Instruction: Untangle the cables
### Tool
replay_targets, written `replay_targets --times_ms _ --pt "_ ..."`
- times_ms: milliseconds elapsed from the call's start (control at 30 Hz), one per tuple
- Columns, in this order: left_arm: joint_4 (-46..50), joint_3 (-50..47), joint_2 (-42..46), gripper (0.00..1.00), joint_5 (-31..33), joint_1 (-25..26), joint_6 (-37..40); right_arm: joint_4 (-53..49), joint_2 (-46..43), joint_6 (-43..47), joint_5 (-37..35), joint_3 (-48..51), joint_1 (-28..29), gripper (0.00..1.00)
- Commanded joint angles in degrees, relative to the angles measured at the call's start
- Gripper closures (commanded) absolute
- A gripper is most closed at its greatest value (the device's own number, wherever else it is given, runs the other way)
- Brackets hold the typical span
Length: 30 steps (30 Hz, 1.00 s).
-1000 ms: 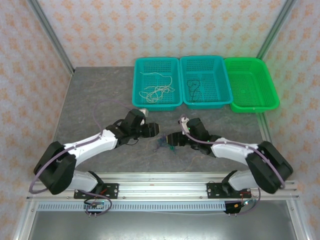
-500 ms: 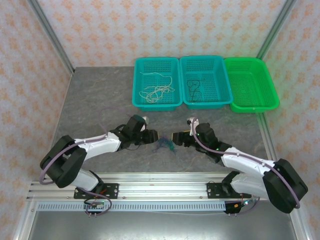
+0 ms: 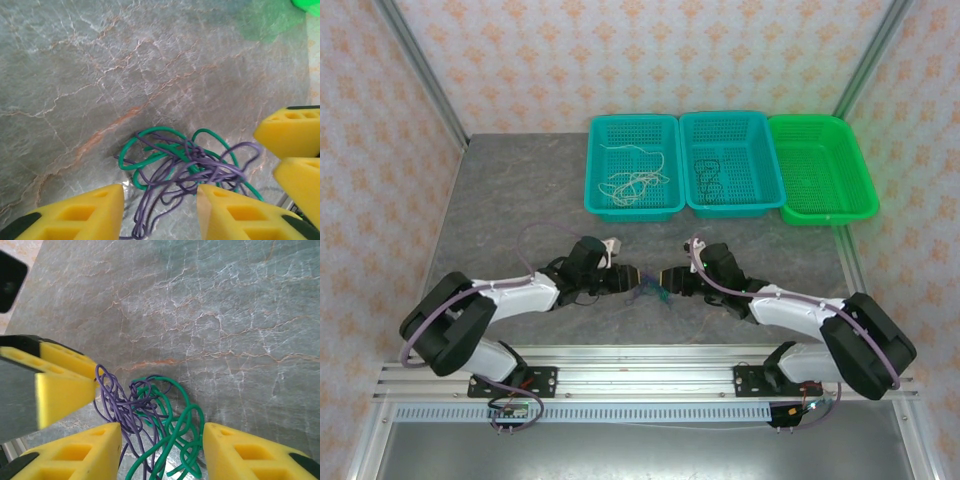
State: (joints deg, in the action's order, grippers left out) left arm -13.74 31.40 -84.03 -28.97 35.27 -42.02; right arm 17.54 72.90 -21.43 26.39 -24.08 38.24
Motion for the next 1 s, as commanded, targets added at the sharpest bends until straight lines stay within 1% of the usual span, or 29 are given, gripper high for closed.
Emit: replay_targets --times_ms 0,67,133,200,233,333,400,467,533,567,633,700,733,800,867,967 --pt "-4.2 0.9 -2.2 0.65 -2.0 0.7 0.1 0.3 0.2 -1.5 1.3 -1.2 0.6 0.51" --pt "-4.4 0.4 -2.5 0.70 -1.9 0.8 0.3 0.8 0.4 -1.6 1.7 -1.2 1.1 0.46" --pt "-4.6 0.0 -2.2 0.84 -1.9 0.8 0.5 0.5 1.6 -0.9 2.3 -1.9 2.0 0.43" --pt "-4.2 0.0 -1.9 0.97 -1.8 0.8 0.9 -1.1 3.6 0.0 2.3 -3.2 2.9 0.42" --pt "-3.8 0.0 -1.7 1.00 -1.6 0.8 1.2 -1.9 5.0 0.5 2.2 -4.2 3.4 0.42" --pt "-2.8 0.1 -0.9 1.00 -0.8 0.7 1.9 -3.4 8.7 1.0 -0.4 -6.6 4.7 0.39" --pt "-2.1 0.2 -0.3 1.00 -0.5 0.8 2.2 -3.0 10.9 1.1 -2.2 -7.5 5.1 0.41" --pt "-1.6 0.2 0.5 1.00 -0.2 0.8 2.4 -2.4 12.7 0.6 -4.7 -7.9 5.1 0.50" --pt "-0.6 -0.2 2.2 1.00 1.3 0.7 2.6 -3.3 14.3 -0.8 -9.2 -8.4 5.1 0.64" --pt "0.0 -0.5 3.2 1.00 2.3 0.6 2.8 -4.4 14.8 -2.7 -12.4 -8.7 5.1 0.68" --pt "2.2 -1.4 6.3 1.00 5.6 0.4 3.4 -8.1 15.4 -8.2 -20.2 -9.1 4.3 0.84" --pt "5.9 -1.8 9.3 1.00 8.9 -0.3 4.3 -12.0 15.4 -13.8 -25.3 -9.2 2.2 0.94" --pt "7.8 -2.1 10.6 1.00 10.3 -0.8 4.6 -14.6 15.1 -16.2 -27.2 -9.0 0.8 0.96" --pt "10.5 -3.0 13.4 1.00 12.1 -2.5 4.7 -18.6 13.9 -20.7 -31.3 -8.2 -2.0 0.96" --pt "12.5 -4.3 15.9 1.00 13.8 -4.4 4.1 -21.7 11.7 -23.8 -33.9 -6.7 -5.0 0.90" --pt "15.1 -6.4 19.5 1.00 15.4 -8.3 3.2 -24.9 6.8 -28.4 -36.7 -3.5 -9.6 0.89"
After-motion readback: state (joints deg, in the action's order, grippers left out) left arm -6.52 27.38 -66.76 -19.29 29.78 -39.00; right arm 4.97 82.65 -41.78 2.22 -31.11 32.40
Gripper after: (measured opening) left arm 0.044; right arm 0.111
